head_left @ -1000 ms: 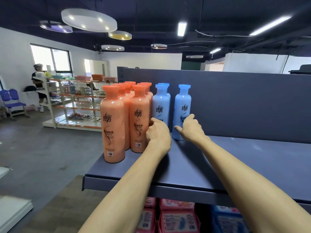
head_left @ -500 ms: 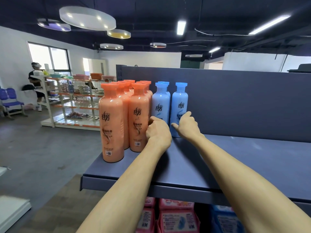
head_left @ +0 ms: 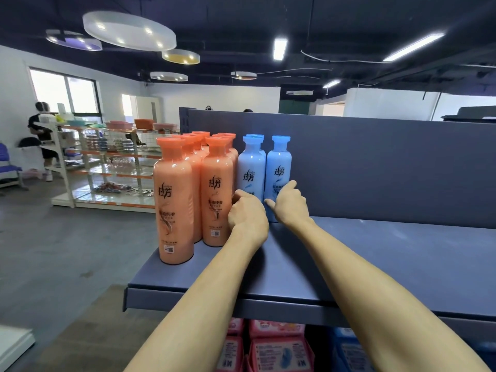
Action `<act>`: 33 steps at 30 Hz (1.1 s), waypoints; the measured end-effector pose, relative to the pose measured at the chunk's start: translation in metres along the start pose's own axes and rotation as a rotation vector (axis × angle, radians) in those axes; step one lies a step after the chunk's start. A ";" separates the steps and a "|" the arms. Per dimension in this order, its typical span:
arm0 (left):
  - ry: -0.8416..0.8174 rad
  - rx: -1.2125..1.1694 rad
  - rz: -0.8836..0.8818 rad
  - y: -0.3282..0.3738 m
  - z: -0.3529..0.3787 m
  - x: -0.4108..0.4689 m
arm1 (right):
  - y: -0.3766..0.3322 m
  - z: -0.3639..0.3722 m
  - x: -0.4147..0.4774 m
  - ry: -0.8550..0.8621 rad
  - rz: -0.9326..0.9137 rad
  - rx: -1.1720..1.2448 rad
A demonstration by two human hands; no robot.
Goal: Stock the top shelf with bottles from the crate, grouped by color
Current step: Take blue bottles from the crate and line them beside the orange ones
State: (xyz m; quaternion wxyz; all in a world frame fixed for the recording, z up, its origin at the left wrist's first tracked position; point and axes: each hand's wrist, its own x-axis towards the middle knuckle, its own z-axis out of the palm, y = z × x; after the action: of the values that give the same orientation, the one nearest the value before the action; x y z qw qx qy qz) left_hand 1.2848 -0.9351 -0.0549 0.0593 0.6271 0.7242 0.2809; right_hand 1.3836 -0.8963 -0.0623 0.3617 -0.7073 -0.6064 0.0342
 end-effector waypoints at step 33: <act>0.070 0.199 0.452 0.005 -0.052 -0.088 | 0.011 -0.130 -0.103 -0.101 -0.104 -0.390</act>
State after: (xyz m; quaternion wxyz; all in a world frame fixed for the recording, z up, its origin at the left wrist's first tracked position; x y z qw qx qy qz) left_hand 1.2846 -1.0353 -0.0327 -0.0922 0.7658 0.5910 0.2361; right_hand 1.4292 -1.0480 -0.0130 0.1884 -0.7289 -0.6547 -0.0672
